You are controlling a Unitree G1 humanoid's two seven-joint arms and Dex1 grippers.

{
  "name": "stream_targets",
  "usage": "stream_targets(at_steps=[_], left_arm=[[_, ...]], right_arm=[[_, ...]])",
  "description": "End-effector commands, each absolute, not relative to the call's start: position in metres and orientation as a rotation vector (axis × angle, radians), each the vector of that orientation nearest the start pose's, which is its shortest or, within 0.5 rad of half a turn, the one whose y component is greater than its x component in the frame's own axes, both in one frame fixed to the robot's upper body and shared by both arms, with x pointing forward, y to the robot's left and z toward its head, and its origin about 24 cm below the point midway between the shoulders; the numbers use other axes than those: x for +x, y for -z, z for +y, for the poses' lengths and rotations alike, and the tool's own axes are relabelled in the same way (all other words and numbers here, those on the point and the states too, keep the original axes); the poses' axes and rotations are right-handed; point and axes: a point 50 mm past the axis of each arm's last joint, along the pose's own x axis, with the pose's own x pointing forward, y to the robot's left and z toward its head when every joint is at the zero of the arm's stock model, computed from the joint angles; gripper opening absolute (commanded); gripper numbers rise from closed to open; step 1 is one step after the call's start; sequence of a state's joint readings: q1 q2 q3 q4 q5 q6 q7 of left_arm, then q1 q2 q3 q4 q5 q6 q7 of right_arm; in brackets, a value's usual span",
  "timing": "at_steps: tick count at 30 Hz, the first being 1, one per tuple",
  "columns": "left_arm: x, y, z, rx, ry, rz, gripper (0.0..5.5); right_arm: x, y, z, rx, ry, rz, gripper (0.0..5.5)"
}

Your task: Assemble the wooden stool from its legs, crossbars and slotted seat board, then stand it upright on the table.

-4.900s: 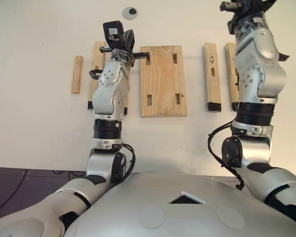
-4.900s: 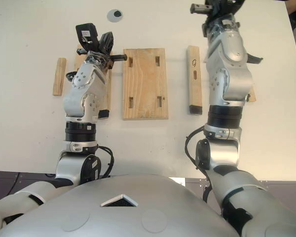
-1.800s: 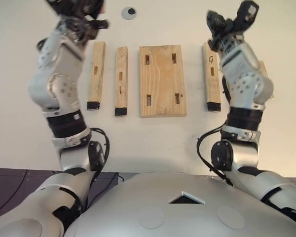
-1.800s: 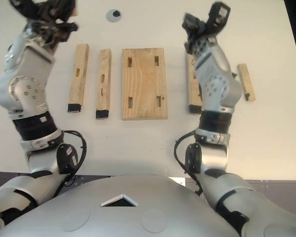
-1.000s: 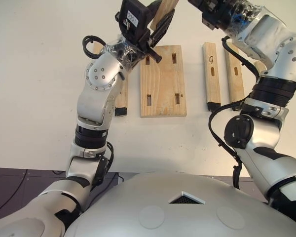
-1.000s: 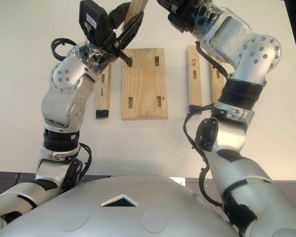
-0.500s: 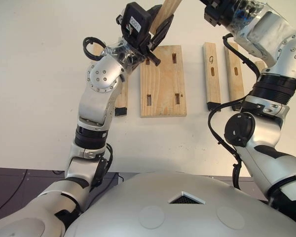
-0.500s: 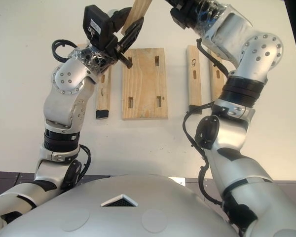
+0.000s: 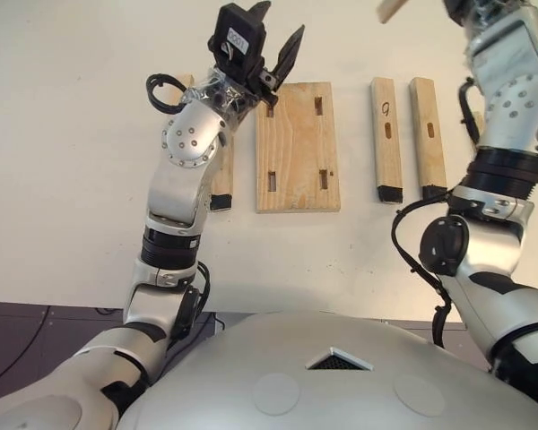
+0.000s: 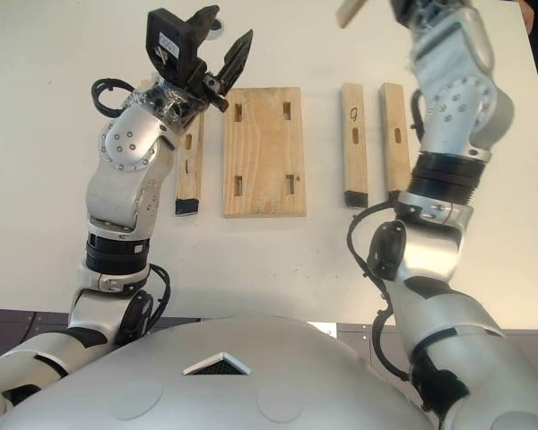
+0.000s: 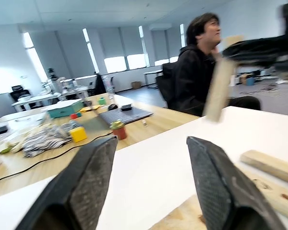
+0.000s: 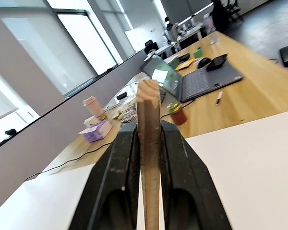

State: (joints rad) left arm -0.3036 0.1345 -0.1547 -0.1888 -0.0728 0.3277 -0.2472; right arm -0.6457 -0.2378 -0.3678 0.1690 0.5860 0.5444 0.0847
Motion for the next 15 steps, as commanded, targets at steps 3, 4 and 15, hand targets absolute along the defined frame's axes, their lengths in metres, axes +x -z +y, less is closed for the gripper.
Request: stream_targets(at_steps=[3, 4, 15], left_arm=[[0.296, -0.108, 0.136, 0.078, 0.235, -0.015, 2.83], [0.295, -0.107, 0.142, 0.070, 0.210, -0.011, 2.83], [0.297, -0.103, 0.162, -0.017, 0.109, -0.009, 1.75]], right_arm=[[0.303, -0.140, -0.244, 0.444, 0.026, -0.033, 0.39], [0.294, -0.135, -0.243, 0.443, 0.034, -0.018, 0.39], [0.278, -0.110, -0.268, 0.339, 0.081, 0.067, 0.39]])
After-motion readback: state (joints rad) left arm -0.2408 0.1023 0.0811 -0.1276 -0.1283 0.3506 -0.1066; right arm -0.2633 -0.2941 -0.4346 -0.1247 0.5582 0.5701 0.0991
